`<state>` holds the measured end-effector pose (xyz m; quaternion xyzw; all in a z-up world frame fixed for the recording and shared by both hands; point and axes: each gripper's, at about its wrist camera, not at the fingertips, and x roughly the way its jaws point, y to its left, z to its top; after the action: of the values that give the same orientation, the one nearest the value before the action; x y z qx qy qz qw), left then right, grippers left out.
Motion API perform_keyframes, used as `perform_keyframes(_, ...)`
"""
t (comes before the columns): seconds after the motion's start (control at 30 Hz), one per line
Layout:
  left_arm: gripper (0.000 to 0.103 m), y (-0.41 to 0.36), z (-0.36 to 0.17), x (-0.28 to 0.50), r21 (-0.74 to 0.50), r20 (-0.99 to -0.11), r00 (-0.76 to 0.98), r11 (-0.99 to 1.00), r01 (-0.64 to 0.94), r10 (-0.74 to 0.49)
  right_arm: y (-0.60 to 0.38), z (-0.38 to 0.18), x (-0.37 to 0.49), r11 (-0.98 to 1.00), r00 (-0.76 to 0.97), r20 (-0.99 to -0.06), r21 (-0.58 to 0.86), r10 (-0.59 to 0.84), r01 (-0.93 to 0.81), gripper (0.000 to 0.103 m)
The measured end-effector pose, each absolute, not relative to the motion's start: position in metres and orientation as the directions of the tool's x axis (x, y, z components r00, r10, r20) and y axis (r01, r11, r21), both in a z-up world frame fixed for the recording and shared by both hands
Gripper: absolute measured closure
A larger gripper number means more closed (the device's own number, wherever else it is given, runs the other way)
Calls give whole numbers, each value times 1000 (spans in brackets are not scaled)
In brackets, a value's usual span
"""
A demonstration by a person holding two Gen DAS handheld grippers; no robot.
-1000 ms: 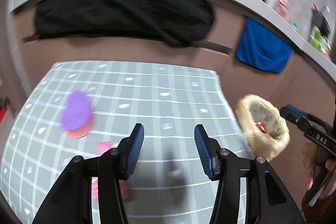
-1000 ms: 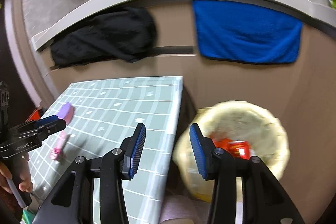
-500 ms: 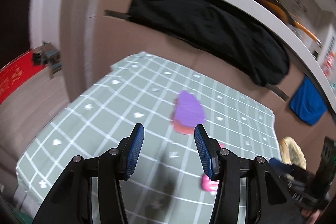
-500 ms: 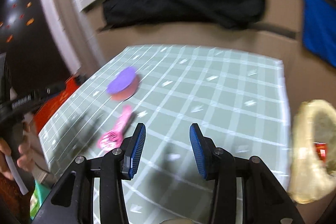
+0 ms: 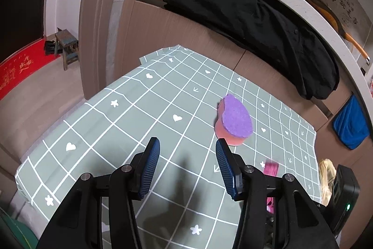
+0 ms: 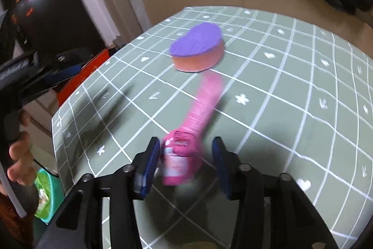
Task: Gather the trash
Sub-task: 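Move both grippers back over the table toward the sponge and pink packet, then grasp the purple-pink sponge with the left gripper while the right grasps the pink packet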
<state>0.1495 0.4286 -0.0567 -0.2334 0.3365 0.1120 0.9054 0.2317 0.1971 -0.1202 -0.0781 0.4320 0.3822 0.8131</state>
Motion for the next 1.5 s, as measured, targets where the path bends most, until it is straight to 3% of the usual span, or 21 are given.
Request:
perform_keyframes(0.13, 52, 422, -60, 159, -345, -670, 741, 872, -347, 29, 205, -122, 225, 681, 374, -772, 103, 514, -725, 60)
perform_keyframes(0.17, 52, 422, -60, 162, -346, -671, 741, 874, -340, 23, 204, -122, 224, 673, 377, -770, 91, 515, -734, 66)
perform_keyframes(0.2, 52, 419, -61, 165, -346, -671, 741, 878, -332, 16, 203, -121, 223, 666, 373, -766, 95, 524, -740, 81)
perform_keyframes(0.23, 52, 418, -61, 168, -347, -672, 741, 880, -324, 8, 200, -120, 224, 660, 368, -759, 107, 537, -744, 88)
perform_keyframes(0.43, 52, 413, -66, 185, -376, -670, 741, 879, -295, -38, 178, -106, 235, 646, 361, -714, 166, 600, -745, 89)
perform_keyframes(0.73, 52, 386, -79, 236, -340, -681, 730, 907, -247, -56, 96, -89, 272, 768, 485, -673, 198, 559, -609, 89)
perform_keyframes(1.0, 52, 360, -99, 292, -196, -736, 677, 960, -200, -9, 37, -101, 293, 844, 540, -682, 224, 494, -488, 89)
perform_keyframes(1.1, 52, 359, -103, 301, -162, -741, 671, 964, -210, 22, 28, -105, 294, 850, 548, -675, 243, 494, -467, 86)
perform_keyframes(1.23, 45, 367, -113, 307, -214, -757, 652, 953, -213, -24, 23, -103, 296, 857, 573, -663, 218, 481, -466, 64)
perform_keyframes(1.5, 41, 377, -116, 311, -286, -766, 640, 924, -254, -61, 21, -98, 308, 824, 549, -666, 183, 505, -536, 61)
